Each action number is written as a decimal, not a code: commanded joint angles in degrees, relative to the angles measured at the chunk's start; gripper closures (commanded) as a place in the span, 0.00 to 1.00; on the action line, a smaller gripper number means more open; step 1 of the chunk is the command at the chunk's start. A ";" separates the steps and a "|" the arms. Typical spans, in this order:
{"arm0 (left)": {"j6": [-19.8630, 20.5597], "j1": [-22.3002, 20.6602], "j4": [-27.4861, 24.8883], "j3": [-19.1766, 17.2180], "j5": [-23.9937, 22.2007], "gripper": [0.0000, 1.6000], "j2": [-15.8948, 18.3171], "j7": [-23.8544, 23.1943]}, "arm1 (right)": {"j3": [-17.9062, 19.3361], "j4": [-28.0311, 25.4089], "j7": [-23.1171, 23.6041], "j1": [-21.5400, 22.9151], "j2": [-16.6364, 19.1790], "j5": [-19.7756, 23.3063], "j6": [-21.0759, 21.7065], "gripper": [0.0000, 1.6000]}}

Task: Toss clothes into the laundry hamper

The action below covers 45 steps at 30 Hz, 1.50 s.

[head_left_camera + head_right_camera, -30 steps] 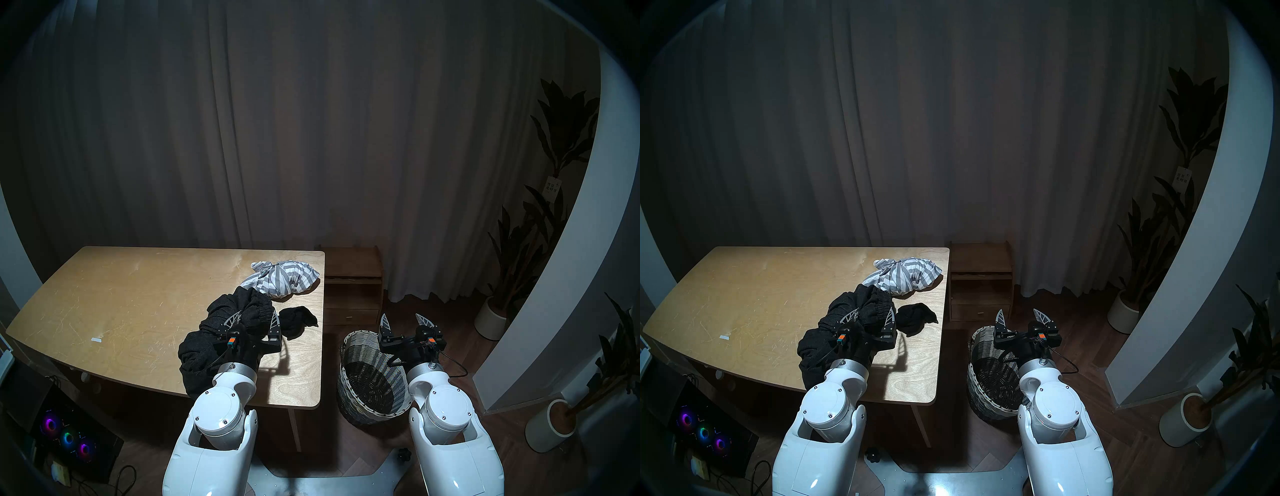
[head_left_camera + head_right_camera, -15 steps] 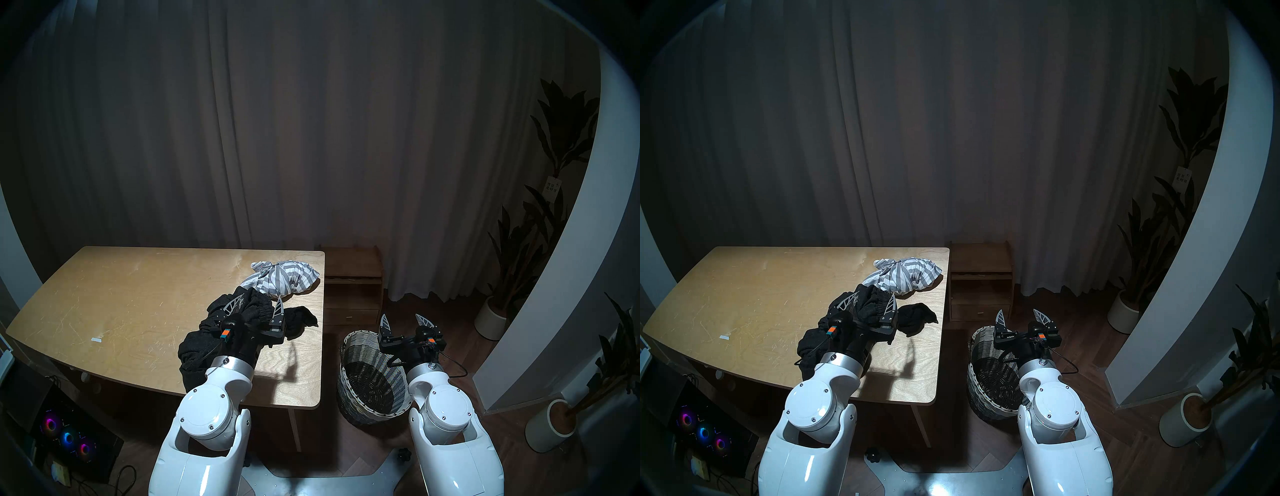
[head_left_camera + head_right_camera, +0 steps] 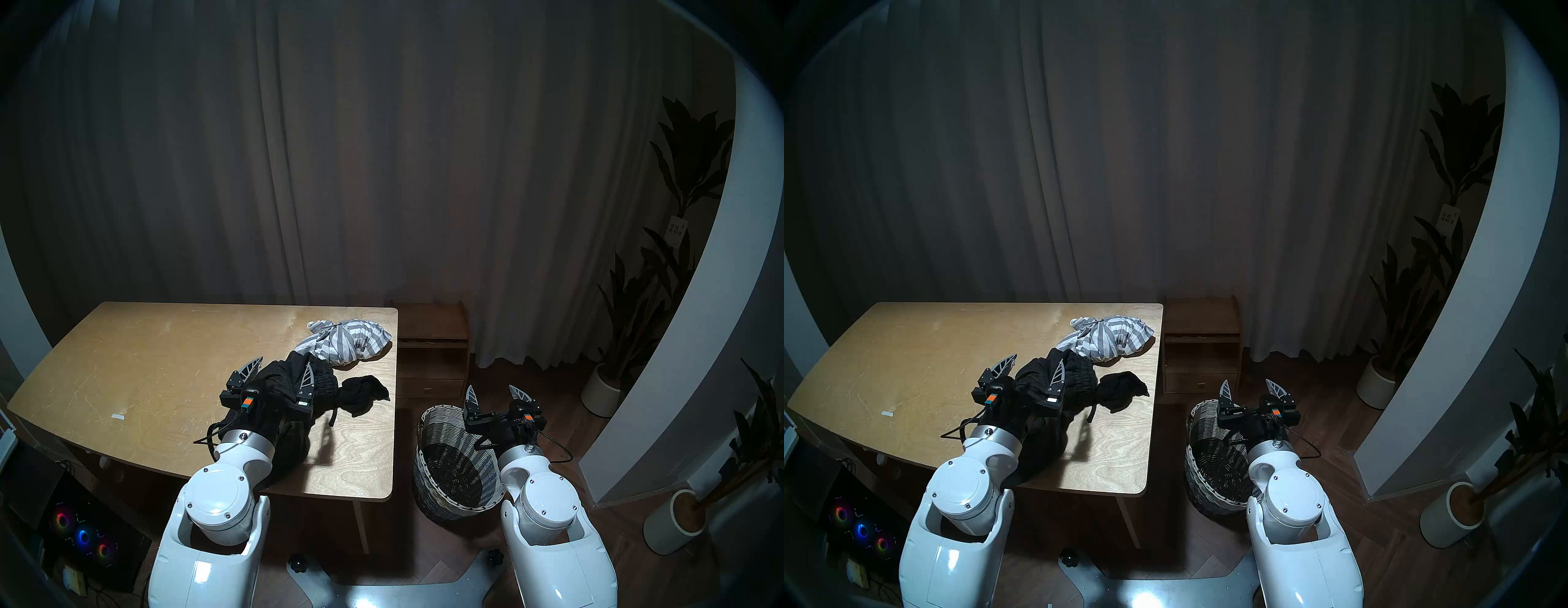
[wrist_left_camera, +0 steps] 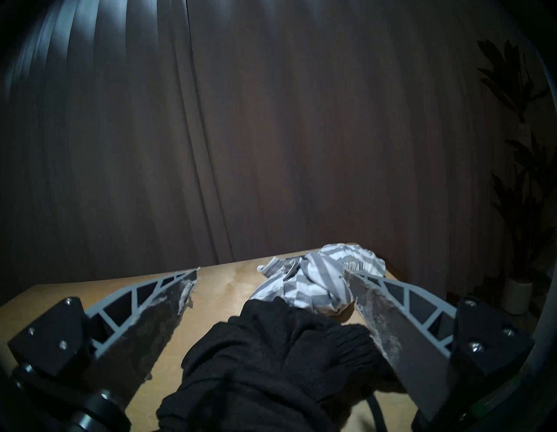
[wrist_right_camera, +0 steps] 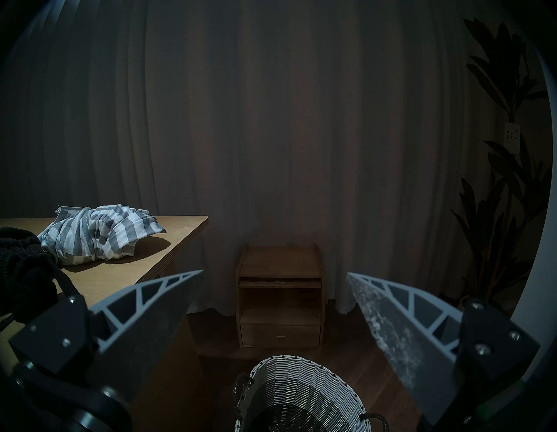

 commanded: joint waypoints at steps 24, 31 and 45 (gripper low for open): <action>27.81 -0.48 -10.45 -10.44 -10.12 0.00 12.72 -14.72 | -0.03 -1.08 0.00 0.24 0.01 -0.02 -0.28 0.00; 34.91 -4.26 -13.20 -13.18 -17.17 0.00 10.26 -17.49 | -0.03 -0.97 0.01 0.31 0.01 -0.01 -0.30 0.00; 38.15 -8.29 -13.73 -16.63 -20.65 0.00 7.59 -14.44 | -14.95 1.45 9.07 9.37 3.68 -2.27 -0.51 0.00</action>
